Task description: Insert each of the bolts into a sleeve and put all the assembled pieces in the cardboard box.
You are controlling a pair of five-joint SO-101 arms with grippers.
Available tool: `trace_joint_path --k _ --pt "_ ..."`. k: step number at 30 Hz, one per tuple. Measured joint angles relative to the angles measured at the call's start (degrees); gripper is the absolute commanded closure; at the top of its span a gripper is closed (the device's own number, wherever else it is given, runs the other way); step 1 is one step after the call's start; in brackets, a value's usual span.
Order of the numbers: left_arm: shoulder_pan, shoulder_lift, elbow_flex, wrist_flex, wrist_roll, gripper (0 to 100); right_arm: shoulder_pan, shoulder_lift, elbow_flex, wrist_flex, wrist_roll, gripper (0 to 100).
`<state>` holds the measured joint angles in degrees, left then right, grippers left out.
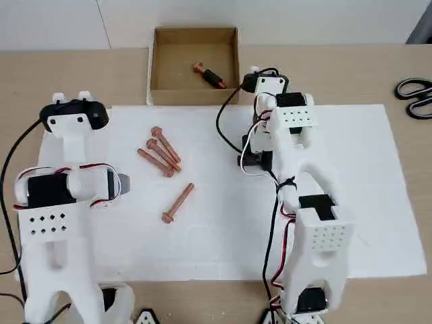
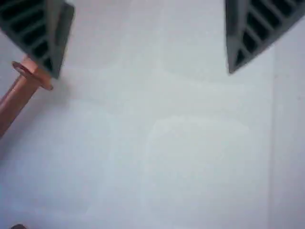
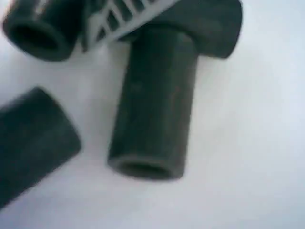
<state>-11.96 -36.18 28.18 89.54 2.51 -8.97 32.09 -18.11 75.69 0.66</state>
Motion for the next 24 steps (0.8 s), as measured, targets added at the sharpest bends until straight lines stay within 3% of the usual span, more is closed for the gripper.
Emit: trace_joint_path --k 14,20,24 --pt "0.0 0.0 0.0 0.0 0.0 79 0.0 1.1 0.1 0.6 -2.5 83.9" --pt "0.0 0.0 0.0 0.0 0.0 79 0.3 1.1 0.1 1.1 -2.5 97.9" --pt "0.0 0.0 0.0 0.0 0.0 79 0.4 1.1 0.0 1.5 -2.5 99.4"
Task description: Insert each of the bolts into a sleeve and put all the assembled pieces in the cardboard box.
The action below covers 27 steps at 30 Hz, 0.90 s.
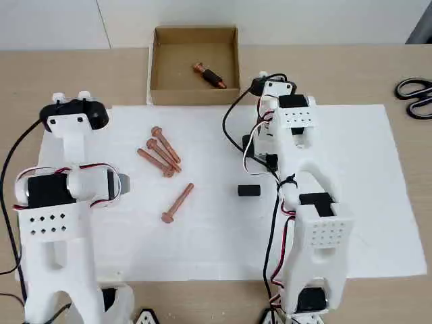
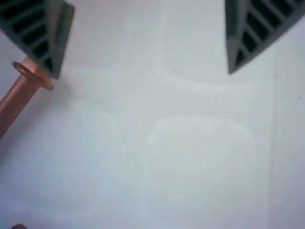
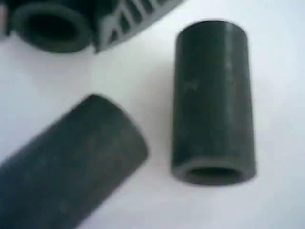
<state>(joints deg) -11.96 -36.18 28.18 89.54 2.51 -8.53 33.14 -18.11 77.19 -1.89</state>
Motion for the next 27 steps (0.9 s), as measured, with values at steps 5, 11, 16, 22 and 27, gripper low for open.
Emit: trace_joint_path --k 5,11,16,22,27 --pt "0.0 0.0 0.0 0.0 0.0 79 0.8 0.1 -1.3 2.2 0.0 99.4" --pt "0.0 0.0 0.0 0.0 0.0 79 3.9 -1.8 -5.4 9.8 0.2 99.1" --pt "0.0 0.0 0.0 0.0 0.0 79 4.2 -3.3 -6.1 13.8 3.2 93.2" --pt "0.0 0.0 0.0 0.0 0.0 79 7.1 -3.2 -6.1 14.2 3.9 82.6" --pt "0.0 0.0 0.0 0.0 0.0 79 7.2 1.8 -6.5 14.2 5.1 75.7"
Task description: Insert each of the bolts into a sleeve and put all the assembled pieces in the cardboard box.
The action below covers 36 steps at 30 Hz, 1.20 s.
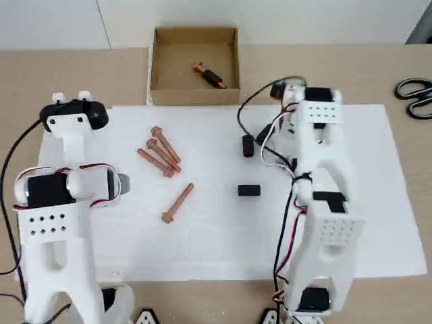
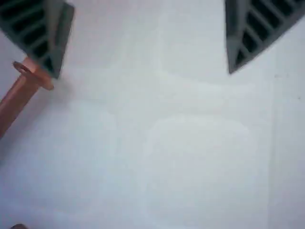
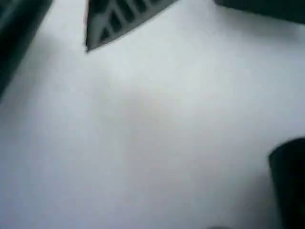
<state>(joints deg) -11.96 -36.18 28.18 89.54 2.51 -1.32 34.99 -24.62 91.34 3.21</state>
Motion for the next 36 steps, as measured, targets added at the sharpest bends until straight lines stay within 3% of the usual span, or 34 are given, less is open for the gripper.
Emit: trace_joint_path --k 12,22,36 --pt "0.0 0.0 0.0 0.0 0.0 79 0.4 0.9 0.0 0.0 0.0 74.8" --pt "0.0 0.0 0.0 0.0 0.0 79 0.8 1.1 -0.1 -0.6 -0.1 96.0" --pt "0.0 0.0 0.0 0.0 0.0 79 0.6 0.9 -1.2 2.5 1.8 99.5"
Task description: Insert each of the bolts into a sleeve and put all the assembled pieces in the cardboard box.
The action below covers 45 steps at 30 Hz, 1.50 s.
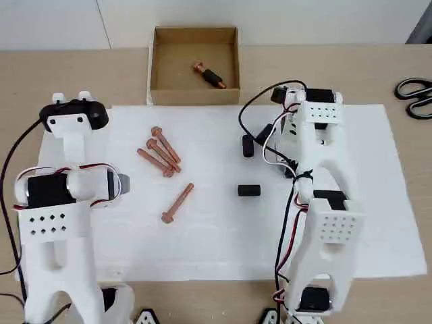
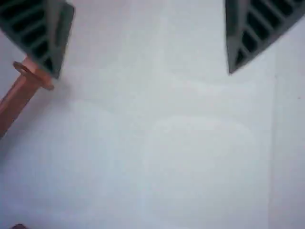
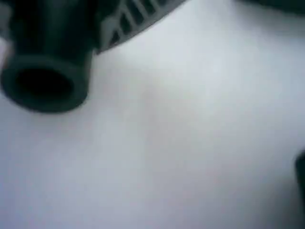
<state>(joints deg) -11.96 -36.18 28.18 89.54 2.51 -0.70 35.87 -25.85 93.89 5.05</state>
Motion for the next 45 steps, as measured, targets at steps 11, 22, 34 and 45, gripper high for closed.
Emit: trace_joint_path --k 11,22,34,45 --pt "1.8 8.4 -1.7 -0.1 0.2 79 -0.1 -18.2 0.7 3.3 0.8 99.5" --pt "9.5 34.8 -21.0 -3.8 6.4 79 1.6 -27.3 11.9 3.3 1.1 99.5" --pt "14.0 53.5 -29.7 -18.0 24.6 87 2.1 -27.4 13.8 3.3 3.8 99.5" --pt "11.9 55.9 -29.8 -19.3 37.4 87 2.1 -27.4 13.8 3.3 3.8 99.5"
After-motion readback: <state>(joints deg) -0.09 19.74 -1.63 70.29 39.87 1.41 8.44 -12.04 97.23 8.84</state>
